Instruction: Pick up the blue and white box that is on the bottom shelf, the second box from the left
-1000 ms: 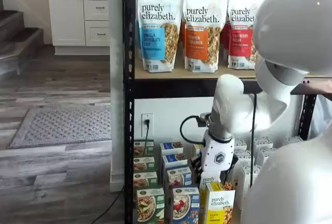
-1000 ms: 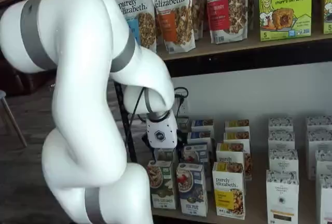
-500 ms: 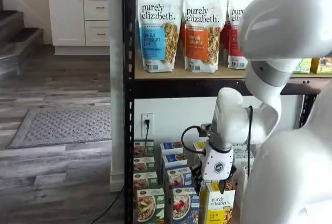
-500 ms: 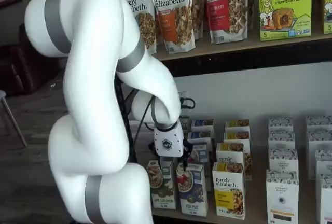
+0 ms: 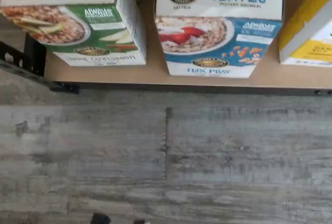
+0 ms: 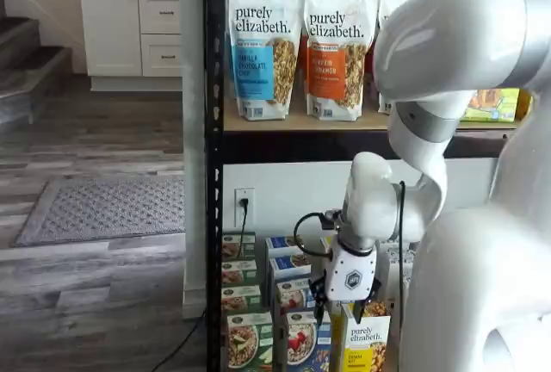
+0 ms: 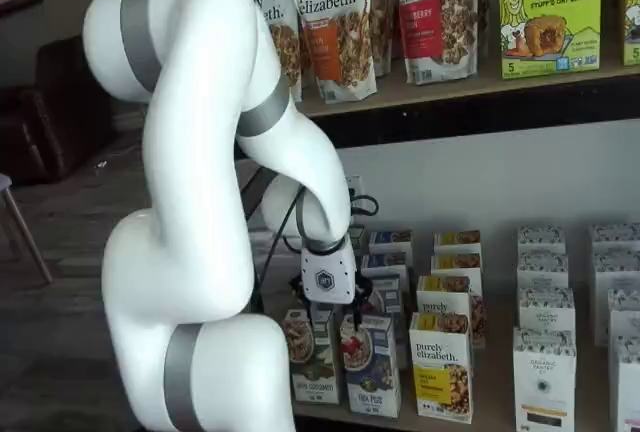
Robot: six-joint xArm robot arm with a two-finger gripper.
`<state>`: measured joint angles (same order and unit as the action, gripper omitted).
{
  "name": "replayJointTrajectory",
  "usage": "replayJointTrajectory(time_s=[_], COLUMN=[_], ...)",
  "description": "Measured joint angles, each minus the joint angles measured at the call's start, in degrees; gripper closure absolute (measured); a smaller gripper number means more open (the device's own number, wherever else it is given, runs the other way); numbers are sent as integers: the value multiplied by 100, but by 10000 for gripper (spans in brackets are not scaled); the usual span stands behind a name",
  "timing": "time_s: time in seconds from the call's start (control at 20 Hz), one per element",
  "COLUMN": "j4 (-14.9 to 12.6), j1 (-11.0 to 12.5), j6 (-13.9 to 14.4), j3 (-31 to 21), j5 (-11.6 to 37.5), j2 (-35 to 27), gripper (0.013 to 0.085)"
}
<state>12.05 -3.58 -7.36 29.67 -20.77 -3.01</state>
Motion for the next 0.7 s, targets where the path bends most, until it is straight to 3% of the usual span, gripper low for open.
replayJointTrajectory(time_s=[0.3,0.7], j4=[108,467], j1=[-86,-238], j6=[-17,-203], j3=[389,864], j5=[7,-9], j2=[-459,-1044], gripper=[130,130])
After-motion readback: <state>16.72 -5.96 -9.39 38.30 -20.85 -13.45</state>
